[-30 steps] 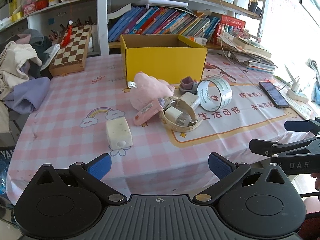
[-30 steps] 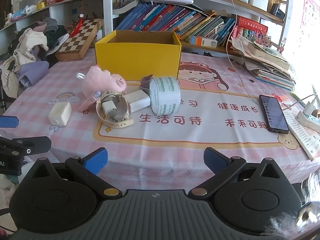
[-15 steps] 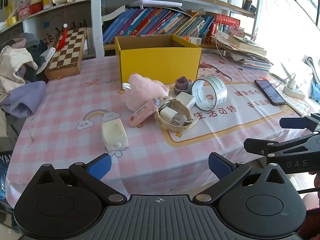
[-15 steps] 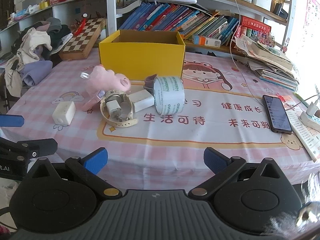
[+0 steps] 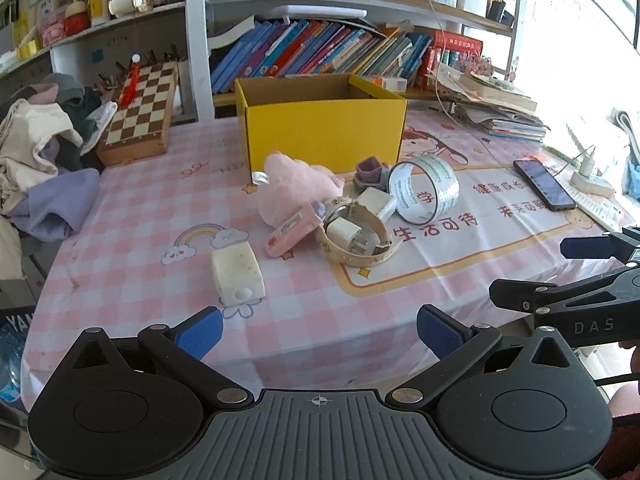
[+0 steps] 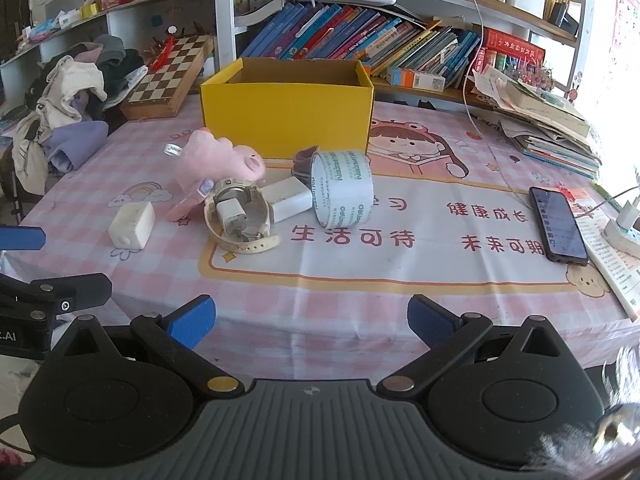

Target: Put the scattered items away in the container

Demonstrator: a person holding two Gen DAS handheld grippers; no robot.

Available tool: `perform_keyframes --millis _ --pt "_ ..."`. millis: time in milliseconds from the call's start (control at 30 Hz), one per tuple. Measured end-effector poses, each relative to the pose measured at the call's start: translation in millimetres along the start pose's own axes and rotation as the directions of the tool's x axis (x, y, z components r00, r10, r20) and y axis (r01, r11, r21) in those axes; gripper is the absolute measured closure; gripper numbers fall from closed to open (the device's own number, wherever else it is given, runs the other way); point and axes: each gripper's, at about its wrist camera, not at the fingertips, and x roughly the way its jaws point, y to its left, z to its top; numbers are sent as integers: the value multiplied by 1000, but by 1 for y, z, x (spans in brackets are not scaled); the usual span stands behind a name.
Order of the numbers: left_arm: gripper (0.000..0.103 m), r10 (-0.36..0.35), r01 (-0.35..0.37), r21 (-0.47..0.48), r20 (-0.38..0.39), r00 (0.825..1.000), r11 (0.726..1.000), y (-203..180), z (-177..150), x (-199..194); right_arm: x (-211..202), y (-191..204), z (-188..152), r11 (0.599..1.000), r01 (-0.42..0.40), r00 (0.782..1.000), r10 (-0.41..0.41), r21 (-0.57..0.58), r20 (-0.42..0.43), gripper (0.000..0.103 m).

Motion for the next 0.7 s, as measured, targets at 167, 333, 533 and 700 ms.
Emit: perform_keyframes --millis 167,333,533,700 --pt "0 19 -19 7 6 1000 1000 0 -1 -1 -1 -1 0 1000 3 1000 -3 5 -8 0" --pt "0 23 -23 14 7 1000 1000 -1 -2 -3 -1 -2 -1 1000 3 1000 -3 5 -8 0" --pt "0 -18 19 -30 28 999 999 3 -2 -6 -2 -2 -2 1000 22 1000 -22 0 1 0" --pt "0 -20 22 -50 37 999 998 6 -1 -7 -3 -2 -3 1000 19 1000 -19 0 4 0"
